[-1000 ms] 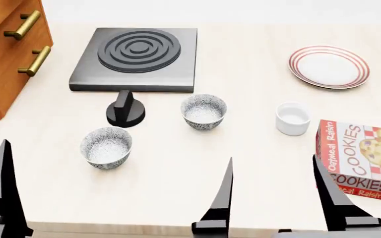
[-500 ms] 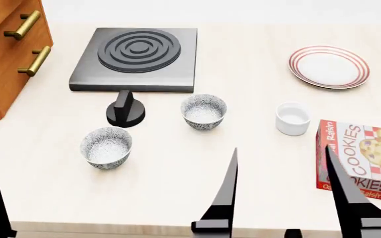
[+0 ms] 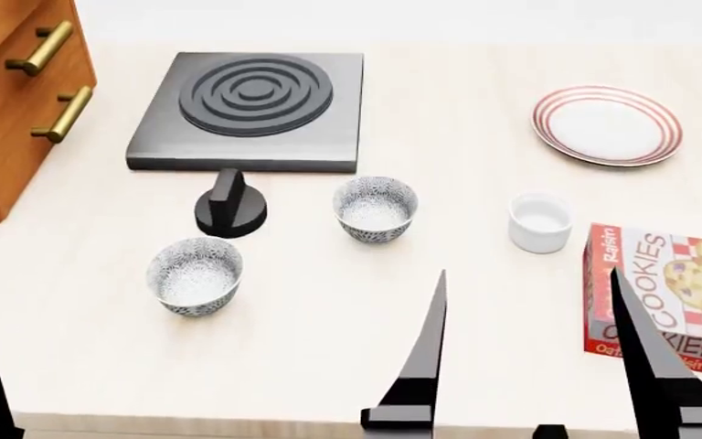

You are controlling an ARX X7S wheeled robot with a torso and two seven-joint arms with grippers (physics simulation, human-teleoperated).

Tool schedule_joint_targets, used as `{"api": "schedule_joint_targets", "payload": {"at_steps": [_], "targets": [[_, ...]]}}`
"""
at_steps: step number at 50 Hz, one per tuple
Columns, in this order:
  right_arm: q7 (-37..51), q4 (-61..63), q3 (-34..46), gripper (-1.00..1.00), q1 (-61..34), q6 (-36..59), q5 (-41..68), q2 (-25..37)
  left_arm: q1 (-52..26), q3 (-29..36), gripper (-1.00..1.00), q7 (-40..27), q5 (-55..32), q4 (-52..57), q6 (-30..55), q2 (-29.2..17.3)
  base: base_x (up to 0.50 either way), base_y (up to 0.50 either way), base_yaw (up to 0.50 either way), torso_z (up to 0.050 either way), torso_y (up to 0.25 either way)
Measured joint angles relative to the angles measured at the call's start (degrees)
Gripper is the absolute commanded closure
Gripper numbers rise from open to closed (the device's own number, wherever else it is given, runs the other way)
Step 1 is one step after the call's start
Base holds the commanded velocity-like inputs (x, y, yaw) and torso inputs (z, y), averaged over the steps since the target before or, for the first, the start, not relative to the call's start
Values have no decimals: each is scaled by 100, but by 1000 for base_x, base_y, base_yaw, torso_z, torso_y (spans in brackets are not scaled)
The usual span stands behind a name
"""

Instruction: Pick the akita bowl next to the ramekin and place it on the plate.

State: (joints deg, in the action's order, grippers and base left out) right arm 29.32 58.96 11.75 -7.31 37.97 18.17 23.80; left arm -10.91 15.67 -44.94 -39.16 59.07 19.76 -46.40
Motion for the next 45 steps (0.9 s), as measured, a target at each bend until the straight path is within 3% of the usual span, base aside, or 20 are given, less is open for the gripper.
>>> {"api": "schedule_joint_targets", "payload": {"at_steps": [45], "targets": [[487,-109,184,-100,-20,-306,347,388,-112,344,-100,-306,-59,-63,-306,-309,156,0,0,0,0]]}}
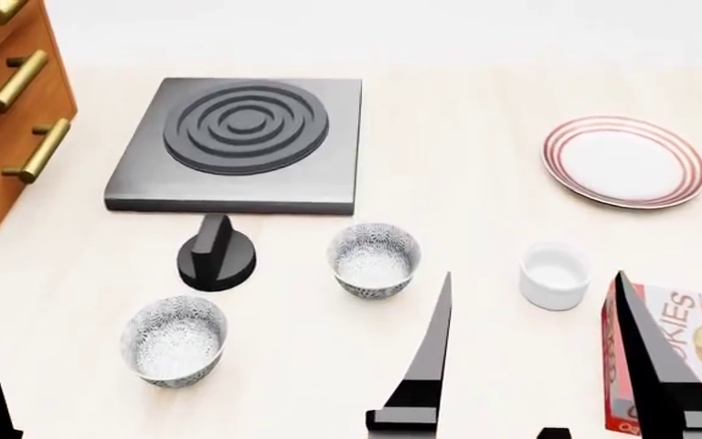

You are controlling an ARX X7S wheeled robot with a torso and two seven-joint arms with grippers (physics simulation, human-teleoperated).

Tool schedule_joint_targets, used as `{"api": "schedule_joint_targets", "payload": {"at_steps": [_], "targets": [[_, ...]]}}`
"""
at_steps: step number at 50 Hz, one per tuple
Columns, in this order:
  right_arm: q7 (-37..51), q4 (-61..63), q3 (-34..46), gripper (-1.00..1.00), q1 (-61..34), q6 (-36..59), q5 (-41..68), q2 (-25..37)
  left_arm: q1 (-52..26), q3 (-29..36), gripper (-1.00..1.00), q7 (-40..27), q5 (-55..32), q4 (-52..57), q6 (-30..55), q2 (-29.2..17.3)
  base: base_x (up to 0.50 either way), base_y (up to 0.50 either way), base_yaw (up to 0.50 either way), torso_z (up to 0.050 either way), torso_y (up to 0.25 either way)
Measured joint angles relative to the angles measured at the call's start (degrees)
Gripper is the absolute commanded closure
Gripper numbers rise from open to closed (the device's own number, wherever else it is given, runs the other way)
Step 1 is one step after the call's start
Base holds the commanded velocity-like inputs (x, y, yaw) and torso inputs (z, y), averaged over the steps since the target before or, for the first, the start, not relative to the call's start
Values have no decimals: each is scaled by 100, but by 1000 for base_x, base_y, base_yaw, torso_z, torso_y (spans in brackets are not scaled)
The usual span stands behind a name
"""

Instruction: Pick the akita bowl next to the ramekin and place it on the plate.

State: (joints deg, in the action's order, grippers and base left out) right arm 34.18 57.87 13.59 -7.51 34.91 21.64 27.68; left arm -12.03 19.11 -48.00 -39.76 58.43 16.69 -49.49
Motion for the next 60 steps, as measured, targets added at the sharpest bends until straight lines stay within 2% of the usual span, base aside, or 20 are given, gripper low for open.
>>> {"api": "schedule_joint_targets", "payload": {"at_steps": [60], "targets": [[435,-145,226,-100,-64,-335,274,362,-84,298,-100,-189,4,-79,-252,-206,119,0,0,0,0]]}}
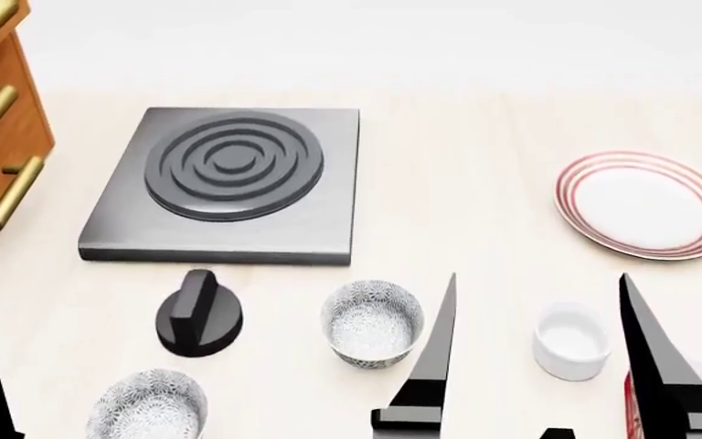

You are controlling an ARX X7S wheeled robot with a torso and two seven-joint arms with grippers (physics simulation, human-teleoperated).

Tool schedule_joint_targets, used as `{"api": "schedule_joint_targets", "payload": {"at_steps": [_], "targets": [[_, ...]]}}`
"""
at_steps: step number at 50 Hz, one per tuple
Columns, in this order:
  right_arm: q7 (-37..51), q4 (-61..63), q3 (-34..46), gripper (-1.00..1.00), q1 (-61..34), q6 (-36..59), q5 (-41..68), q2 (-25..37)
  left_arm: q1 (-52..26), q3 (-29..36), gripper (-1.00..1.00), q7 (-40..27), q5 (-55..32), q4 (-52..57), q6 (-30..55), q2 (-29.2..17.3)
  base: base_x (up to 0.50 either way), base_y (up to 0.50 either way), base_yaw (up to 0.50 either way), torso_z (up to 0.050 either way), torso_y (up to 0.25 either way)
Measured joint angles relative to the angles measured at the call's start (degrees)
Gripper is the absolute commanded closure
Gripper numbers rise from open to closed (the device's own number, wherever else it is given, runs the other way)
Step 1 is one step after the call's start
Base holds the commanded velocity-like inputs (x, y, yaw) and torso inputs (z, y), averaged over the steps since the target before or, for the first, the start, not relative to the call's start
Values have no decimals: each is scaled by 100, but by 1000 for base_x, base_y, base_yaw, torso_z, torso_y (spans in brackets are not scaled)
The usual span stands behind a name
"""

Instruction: Pick the akita bowl next to the ramekin and place it on the plate.

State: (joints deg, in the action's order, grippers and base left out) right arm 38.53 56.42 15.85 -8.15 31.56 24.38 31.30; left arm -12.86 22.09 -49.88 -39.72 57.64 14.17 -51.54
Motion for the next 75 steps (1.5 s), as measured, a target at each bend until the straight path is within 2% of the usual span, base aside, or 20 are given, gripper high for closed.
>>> {"api": "schedule_joint_targets", "payload": {"at_steps": [75], "targets": [[204,-44,133,-100,-57,-141,132,180,-102,249,-100,-172,-8,-31,-206,-168,119,0,0,0,0]]}}
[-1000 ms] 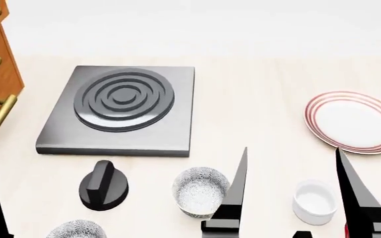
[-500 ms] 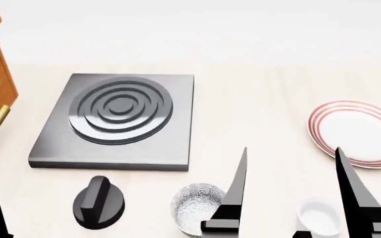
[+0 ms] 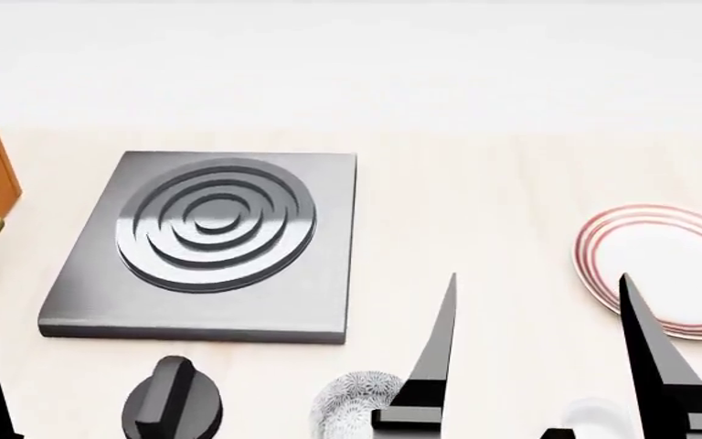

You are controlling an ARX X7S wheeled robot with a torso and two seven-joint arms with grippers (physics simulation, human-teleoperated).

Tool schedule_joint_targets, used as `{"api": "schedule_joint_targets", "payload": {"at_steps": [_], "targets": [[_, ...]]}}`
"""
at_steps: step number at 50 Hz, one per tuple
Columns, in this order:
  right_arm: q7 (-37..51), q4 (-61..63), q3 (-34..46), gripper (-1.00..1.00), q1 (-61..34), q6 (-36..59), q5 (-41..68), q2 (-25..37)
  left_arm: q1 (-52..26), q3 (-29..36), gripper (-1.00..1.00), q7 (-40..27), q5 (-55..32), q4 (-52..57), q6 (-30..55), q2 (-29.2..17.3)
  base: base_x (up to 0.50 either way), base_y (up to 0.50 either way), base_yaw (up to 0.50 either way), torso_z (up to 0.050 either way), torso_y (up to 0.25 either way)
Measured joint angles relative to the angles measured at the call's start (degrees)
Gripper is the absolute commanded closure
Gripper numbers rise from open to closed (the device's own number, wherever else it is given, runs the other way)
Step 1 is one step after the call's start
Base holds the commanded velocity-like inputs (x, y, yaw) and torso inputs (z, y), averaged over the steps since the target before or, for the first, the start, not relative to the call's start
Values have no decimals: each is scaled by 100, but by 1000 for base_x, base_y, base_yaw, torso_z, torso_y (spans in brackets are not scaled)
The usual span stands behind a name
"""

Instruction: Pick the akita bowl next to the ramekin and place it on the plate.

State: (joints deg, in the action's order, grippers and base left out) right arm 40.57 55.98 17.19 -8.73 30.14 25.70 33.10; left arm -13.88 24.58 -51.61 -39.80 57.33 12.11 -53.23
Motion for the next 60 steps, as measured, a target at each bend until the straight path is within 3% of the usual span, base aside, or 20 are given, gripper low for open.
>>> {"api": "schedule_joint_targets", "payload": {"at_steps": [42,60], "targets": [[95,-38,83,-100,-36,-97,-21,82,-98,133,-100,-74,9,-26,-22,-48,96,0,0,0,0],[122,-62,148,-100,-88,-64,13,103,-151,182,-100,-100,2,-43,-23,-62,0,0,0,0,-157]]}}
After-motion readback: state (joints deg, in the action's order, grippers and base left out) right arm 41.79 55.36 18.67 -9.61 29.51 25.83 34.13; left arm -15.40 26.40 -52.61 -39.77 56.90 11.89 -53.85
